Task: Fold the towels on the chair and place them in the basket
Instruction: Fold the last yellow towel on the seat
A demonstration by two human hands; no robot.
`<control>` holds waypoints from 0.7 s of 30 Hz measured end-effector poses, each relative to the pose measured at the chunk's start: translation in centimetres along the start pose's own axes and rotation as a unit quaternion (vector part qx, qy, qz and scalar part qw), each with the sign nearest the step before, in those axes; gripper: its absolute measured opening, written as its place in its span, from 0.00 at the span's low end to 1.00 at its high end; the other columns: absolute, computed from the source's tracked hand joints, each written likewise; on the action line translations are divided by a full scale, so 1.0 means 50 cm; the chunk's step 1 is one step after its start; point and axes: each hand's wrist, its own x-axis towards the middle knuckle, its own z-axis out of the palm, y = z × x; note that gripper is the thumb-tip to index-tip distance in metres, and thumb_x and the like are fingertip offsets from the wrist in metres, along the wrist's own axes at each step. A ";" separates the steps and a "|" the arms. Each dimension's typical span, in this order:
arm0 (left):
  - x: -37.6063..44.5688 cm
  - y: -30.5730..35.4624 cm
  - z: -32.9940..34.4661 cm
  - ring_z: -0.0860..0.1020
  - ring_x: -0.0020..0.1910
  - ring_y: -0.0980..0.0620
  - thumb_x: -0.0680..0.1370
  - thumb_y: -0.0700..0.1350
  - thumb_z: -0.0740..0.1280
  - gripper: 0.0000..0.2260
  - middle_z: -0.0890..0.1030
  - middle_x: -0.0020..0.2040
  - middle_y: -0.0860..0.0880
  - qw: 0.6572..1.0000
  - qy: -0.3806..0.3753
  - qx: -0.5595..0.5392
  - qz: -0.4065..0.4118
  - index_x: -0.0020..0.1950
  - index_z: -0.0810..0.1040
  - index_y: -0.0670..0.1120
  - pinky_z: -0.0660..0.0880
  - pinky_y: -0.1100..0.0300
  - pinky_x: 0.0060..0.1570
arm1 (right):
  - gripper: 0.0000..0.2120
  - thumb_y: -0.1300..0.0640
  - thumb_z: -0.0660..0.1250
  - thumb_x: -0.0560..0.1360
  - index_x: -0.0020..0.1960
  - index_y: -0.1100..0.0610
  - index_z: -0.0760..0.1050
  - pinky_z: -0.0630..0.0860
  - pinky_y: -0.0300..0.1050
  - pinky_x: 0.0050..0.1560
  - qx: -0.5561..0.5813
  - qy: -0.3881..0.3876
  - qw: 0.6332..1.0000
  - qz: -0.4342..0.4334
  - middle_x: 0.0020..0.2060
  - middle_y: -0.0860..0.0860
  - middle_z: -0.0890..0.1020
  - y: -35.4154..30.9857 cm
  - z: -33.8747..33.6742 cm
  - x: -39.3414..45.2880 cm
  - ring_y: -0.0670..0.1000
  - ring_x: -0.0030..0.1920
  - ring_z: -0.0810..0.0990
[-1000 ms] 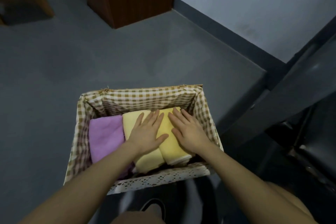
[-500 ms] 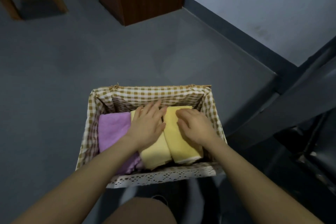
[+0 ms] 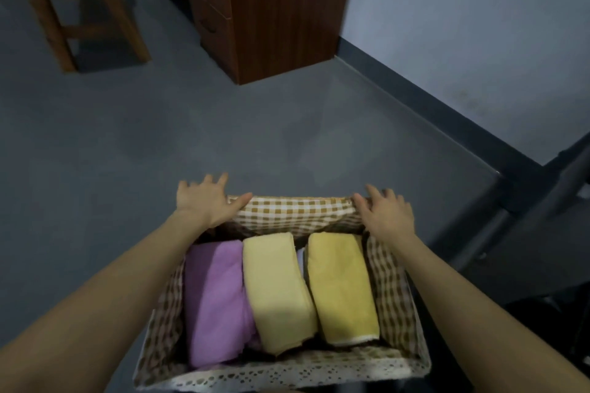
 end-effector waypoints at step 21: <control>-0.036 -0.017 -0.022 0.60 0.70 0.39 0.62 0.60 0.78 0.59 0.54 0.72 0.41 0.933 0.139 -0.330 -0.038 0.77 0.38 0.53 0.53 0.37 0.68 | 0.44 0.44 0.70 0.72 0.77 0.53 0.47 0.53 0.58 0.69 0.245 0.092 0.965 0.009 0.67 0.58 0.66 -0.009 -0.002 -0.003 0.58 0.68 0.63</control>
